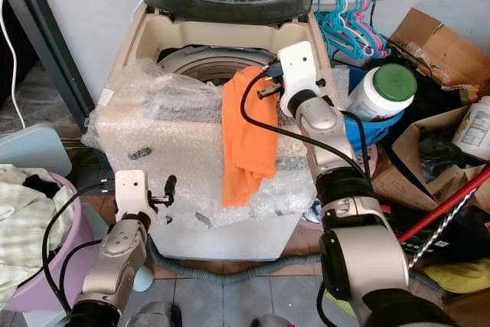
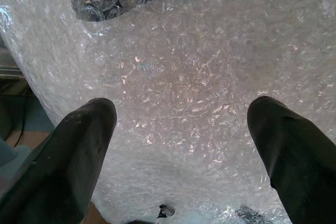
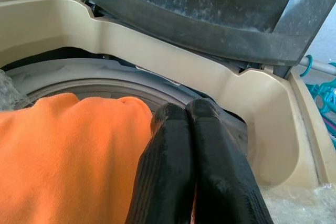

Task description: Clothes washing

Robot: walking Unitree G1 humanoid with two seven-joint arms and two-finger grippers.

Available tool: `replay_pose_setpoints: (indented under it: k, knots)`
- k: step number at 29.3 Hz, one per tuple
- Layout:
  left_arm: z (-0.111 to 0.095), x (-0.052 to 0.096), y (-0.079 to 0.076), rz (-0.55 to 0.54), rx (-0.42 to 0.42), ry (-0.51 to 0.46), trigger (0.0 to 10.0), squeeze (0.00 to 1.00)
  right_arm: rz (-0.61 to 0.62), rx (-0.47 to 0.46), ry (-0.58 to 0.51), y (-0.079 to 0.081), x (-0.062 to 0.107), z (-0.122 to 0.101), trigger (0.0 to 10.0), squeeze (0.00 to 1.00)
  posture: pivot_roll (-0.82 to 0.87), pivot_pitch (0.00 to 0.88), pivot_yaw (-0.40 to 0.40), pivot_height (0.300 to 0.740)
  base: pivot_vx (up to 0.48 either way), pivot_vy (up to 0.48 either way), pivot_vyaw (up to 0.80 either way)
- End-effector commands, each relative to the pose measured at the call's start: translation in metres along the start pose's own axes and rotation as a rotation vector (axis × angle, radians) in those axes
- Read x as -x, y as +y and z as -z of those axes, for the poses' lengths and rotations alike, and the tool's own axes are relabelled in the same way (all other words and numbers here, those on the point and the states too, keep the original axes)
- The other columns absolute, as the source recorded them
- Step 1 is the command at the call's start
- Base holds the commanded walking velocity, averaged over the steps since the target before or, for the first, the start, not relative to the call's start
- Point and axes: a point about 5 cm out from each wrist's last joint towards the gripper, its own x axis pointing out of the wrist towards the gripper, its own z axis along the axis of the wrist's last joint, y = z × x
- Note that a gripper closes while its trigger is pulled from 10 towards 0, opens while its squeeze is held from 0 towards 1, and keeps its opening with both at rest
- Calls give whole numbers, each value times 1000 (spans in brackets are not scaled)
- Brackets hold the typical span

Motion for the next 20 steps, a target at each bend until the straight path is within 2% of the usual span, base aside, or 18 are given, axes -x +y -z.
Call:
replay_pose_setpoints:
  k: [1, 13, 14, 15, 16, 17, 18, 19, 20]
  knots:
    - [-1, -1, -4, -1, 5, 0, 10000, 0, 4, -6, 1, -2, 0, -1, 0, 0, 38, 0, -46, 740, 0, 0, 0]
    - [-1, -1, -4, -1, 5, 0, 10000, 0, 4, -6, 1, -2, 0, -1, 0, 0, 38, 0, -46, 740, 0, 0, 0]
    - [-1, -1, -4, -3, 6, -1, 10000, 0, 3, 7, -18, -7, -7, -10, 0, 0, 38, 0, -47, 740, 0, 0, 0]
    - [-2, -2, -4, 1, 14, -5, 10000, 0, -59, 54, -33, -30, 11, -3, 10000, 1000, 9, 0, -30, 740, 0, 0, 0]
    - [-3, -3, -4, 5, 19, -8, 10000, 0, -106, 98, -34, -45, 26, 2, 10000, 1000, 9, 0, -30, 740, 0, 0, 0]
    - [-3, -3, -4, 7, 21, -10, 10000, 0, -130, 133, -30, -54, 38, 7, 10000, 639, 11, 0, -30, 740, 0, 0, 0]
    - [-3, -3, -4, 8, 23, -11, 10000, 0, -135, 149, -27, -57, 43, 10, 10000, 424, 12, 0, -30, 740, 0, 0, 0]
    - [-3, -3, -4, 7, 22, -12, 10000, 0, -107, 142, -36, -57, 42, 10, 10000, 0, 15, 0, -30, 740, 0, 0, 0]
    - [-4, -3, -3, 4, 24, -16, 10000, 0, -57, 116, -67, -57, 41, 7, 10000, 0, 19, 0, -31, 740, 0, 0, 0]
